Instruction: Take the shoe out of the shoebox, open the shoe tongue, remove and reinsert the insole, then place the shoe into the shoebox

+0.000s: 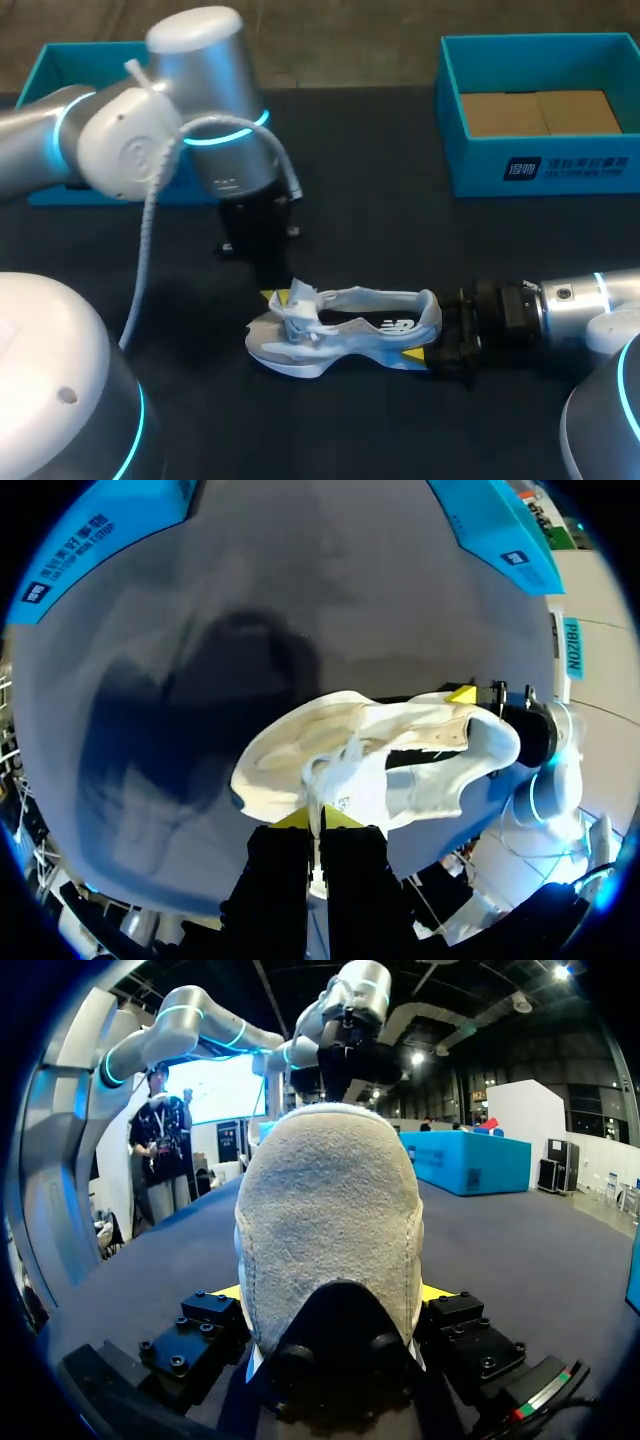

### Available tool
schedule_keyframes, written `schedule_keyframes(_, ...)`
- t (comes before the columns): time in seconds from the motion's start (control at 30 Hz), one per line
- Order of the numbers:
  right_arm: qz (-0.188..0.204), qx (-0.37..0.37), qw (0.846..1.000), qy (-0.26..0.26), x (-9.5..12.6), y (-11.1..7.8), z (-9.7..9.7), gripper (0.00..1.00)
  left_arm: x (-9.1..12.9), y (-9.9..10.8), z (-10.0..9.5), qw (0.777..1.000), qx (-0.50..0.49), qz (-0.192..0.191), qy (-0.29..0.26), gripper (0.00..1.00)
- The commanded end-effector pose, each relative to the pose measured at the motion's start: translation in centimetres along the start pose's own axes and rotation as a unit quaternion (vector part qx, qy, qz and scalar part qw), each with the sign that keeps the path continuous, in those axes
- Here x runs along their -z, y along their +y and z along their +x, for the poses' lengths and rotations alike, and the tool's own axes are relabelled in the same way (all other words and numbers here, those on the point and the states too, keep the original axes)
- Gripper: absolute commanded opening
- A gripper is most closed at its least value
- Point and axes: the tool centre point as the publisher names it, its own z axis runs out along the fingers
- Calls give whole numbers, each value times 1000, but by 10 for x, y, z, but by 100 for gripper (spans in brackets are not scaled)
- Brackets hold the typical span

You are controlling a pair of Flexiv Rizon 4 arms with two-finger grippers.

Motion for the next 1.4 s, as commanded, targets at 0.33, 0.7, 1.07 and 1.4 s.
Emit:
schedule_keyframes(0.33,1,0,1000,-1,-1,-1,0,0,-10,-3,-36,979,-9,-3,206,0)
schedule_keyframes(0.7,1,0,1000,-1,-1,-1,0,0,-28,-6,-46,980,-33,-15,193,0)
schedule_keyframes(1.07,1,0,1000,-1,-1,-1,0,0,-8,16,-51,985,-60,19,159,84)
schedule_keyframes(1.4,1,0,1000,-1,-1,-1,0,0,44,34,-26,982,-132,83,104,93)
